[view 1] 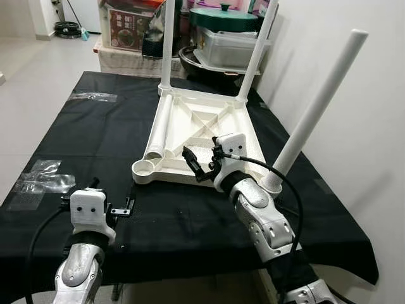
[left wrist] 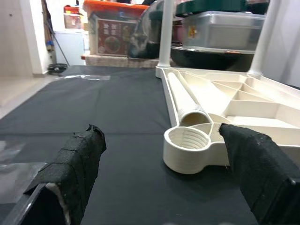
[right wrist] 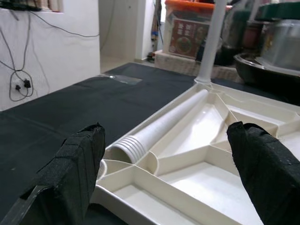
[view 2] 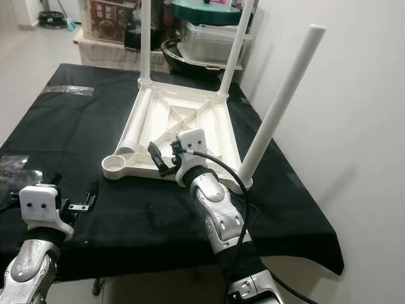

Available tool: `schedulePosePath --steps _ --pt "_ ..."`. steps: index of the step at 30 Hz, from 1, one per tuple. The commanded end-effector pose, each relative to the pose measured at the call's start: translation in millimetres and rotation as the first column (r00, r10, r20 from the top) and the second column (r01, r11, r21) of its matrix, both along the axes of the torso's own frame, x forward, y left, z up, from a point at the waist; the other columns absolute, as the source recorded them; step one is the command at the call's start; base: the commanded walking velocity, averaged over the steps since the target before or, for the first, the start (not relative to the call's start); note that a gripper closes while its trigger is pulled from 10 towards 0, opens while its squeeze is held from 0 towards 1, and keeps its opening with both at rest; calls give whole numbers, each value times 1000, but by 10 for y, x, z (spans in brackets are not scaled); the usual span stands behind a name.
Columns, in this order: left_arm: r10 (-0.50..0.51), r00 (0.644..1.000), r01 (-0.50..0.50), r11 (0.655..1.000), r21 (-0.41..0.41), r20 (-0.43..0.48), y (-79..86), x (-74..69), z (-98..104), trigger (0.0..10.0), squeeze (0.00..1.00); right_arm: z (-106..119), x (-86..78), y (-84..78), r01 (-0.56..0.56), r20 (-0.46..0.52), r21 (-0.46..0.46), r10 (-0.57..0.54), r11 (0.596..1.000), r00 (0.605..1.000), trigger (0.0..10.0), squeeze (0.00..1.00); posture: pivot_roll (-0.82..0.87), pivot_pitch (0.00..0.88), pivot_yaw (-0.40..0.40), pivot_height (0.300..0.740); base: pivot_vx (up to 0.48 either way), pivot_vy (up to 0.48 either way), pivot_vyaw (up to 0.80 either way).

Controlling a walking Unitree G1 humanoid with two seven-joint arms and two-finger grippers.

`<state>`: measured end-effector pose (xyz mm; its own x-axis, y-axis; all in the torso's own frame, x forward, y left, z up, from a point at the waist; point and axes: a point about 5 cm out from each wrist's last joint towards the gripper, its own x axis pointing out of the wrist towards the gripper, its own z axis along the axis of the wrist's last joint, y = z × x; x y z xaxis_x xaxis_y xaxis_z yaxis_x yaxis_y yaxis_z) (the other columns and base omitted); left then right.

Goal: Building children table

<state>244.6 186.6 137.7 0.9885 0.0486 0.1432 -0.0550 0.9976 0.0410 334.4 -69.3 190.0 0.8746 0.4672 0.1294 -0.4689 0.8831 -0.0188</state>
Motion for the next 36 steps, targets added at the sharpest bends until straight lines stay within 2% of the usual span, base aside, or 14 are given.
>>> schedulePosePath --steps 1,6,7,13,17,26,31,36 --pt "-14 1000 14 1000 -9 -4 -27 -5 -23 10000 0 8 16 -23 7 9 -4 -7 1000 1000 10000 0 68 0 -148 740 0 0 0" --pt "-13 1000 13 1000 -12 3 -25 -6 -12 10000 0 15 26 -14 0 21 -12 0 1000 1000 10000 0 68 0 -148 740 48 0 0" --pt "-8 1000 8 1000 -12 10 -18 -5 4 10000 0 33 37 -1 0 55 -44 2 999 998 10000 0 72 0 -153 740 281 0 800" --pt "-5 1000 5 1000 -11 15 -13 -3 15 10000 0 41 43 13 -4 66 -46 7 999 998 10000 0 73 0 -155 740 293 0 800" --pt "-4 1000 4 1000 -9 21 -5 5 30 10000 0 39 66 -7 0 46 -17 1 1000 999 10000 0 71 0 -154 740 308 0 0" --pt "-8 1000 9 1000 -9 27 -7 14 43 10000 0 39 75 -21 -5 54 -28 6 1000 999 10000 0 70 0 -153 740 321 0 0" --pt "-10 999 11 1000 -11 32 -13 17 52 10000 0 38 75 -13 -18 64 -41 21 999 998 10000 0 71 0 -155 740 319 0 0" --pt "-4 999 4 1000 -13 40 -18 20 64 10000 0 42 62 11 -82 85 -97 90 992 992 10000 0 69 0 -159 740 56 0 0"
